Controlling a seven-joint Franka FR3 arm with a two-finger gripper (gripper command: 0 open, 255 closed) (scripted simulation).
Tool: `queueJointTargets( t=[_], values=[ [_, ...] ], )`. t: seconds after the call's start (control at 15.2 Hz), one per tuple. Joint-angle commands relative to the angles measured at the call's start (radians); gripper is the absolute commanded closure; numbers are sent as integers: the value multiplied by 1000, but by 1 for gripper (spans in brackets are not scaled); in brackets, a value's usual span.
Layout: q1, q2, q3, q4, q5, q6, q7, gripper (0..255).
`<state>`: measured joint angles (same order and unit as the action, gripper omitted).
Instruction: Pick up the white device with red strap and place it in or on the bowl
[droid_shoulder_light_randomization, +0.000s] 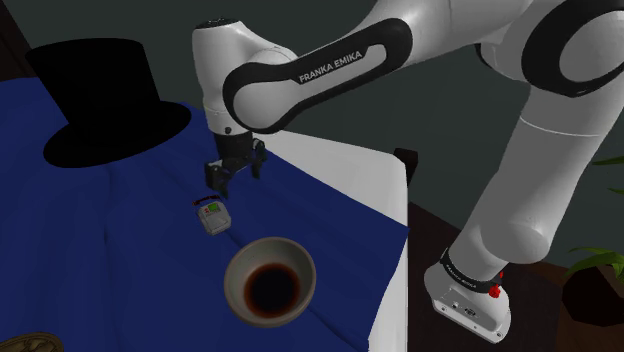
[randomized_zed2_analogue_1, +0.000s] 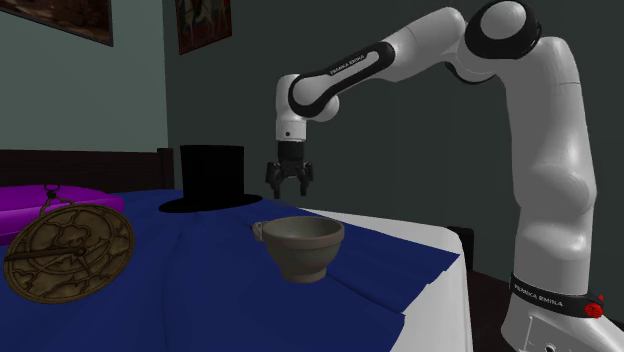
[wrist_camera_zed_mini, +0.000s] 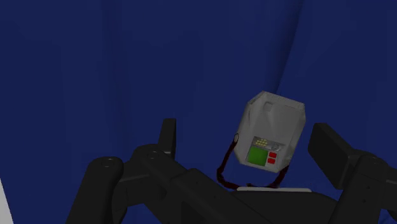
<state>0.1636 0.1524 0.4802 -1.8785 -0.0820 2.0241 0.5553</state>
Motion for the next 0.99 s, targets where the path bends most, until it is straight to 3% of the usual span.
queueJointTargets(
  t=[0.0,0.26,0.92],
  values=[
    [26,83,4,69,-44,2,46,0],
    [97,250,-5,230,-123,-16,124,0],
    [104,289,-19,181,-145,68,138,0]
  ],
)
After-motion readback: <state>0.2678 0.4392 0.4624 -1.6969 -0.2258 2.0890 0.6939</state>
